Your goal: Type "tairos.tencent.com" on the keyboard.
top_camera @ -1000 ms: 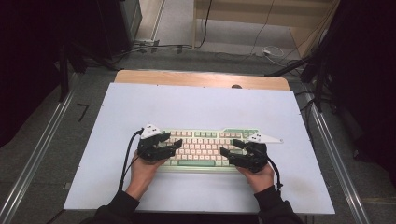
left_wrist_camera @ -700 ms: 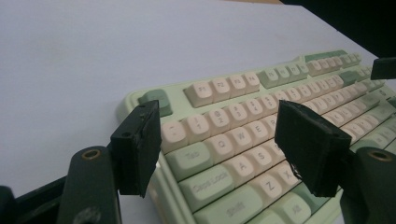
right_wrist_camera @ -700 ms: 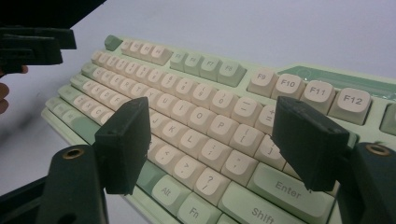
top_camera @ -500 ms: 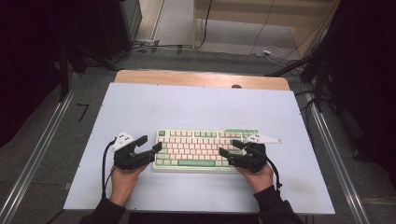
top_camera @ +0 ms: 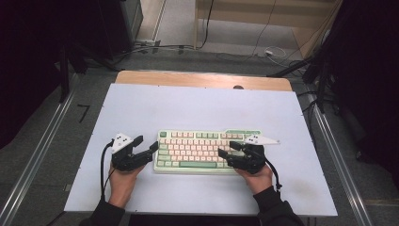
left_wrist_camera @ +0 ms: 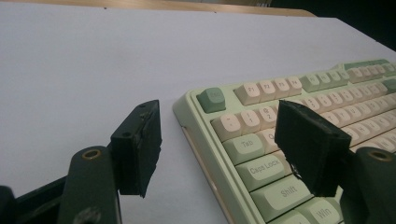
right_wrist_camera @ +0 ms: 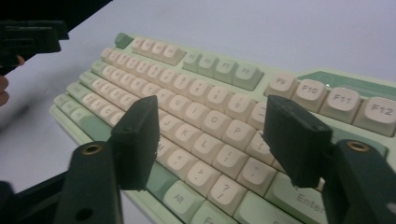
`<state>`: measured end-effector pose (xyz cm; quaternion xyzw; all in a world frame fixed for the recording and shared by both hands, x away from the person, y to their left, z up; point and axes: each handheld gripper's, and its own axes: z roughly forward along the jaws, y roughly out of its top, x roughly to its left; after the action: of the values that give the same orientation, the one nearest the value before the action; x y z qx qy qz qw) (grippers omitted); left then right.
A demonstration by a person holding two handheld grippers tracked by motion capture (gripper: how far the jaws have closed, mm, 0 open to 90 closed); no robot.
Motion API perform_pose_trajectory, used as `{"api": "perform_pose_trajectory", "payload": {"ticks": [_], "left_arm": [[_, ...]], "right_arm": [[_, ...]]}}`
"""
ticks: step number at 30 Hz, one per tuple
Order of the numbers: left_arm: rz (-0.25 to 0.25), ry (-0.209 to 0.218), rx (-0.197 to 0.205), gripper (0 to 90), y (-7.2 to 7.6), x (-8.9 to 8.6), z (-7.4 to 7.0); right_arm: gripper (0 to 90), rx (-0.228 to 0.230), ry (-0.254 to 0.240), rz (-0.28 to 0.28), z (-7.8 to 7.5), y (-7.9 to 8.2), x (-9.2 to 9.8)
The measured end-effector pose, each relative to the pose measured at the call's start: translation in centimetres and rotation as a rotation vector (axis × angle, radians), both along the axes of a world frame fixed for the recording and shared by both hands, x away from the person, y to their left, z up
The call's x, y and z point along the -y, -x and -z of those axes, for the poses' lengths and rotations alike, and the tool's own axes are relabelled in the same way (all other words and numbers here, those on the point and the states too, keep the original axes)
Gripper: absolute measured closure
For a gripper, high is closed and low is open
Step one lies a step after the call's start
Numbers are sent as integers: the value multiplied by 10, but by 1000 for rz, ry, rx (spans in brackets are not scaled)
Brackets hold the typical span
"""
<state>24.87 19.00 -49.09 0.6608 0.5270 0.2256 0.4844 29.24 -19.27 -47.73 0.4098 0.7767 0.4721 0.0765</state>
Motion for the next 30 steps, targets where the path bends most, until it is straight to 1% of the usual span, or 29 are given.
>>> {"api": "perform_pose_trajectory", "payload": {"ticks": [3, 6, 8, 11, 12, 15, 17, 19, 22, 25, 28, 30], "left_arm": [[-4, -5, -2, 325, 0, 1, 1], [-8, -4, -7, 326, 2, 2, 2], [-5, 2, -3, 330, 3, 3, 2], [4, -4, 1, 331, 3, 4, 2], [5, -5, 0, 331, 2, 5, 2], [0, 0, -3, 332, 1, 4, 2], [0, 5, -6, 332, 0, 4, 4], [4, 1, -9, 332, 1, 4, 4], [7, 2, -2, 332, 4, 4, 2], [8, 4, 4, 337, 5, 4, 2], [12, -3, -9, 338, 2, 4, 4], [13, -1, -11, 338, 2, 4, 4]], "right_arm": [[478, 16, 8, -14, -2, 3, -3], [637, 43, 8, -25, -5, 7, -5], [749, 46, 9, -46, -6, 9, -7], [873, 64, 27, -79, -7, 11, -13], [874, 68, 30, -91, -7, 11, -15], [875, 53, 19, -115, -5, 9, -24], [875, 36, 30, -134, -1, 8, -31], [875, 37, 51, -151, 1, 9, -38], [874, 42, 64, -164, 2, 10, -46], [874, 26, 74, -171, 5, 10, -51], [874, 28, 99, -182, 7, 9, -54], [874, 29, 104, -182, 7, 9, -56]]}}
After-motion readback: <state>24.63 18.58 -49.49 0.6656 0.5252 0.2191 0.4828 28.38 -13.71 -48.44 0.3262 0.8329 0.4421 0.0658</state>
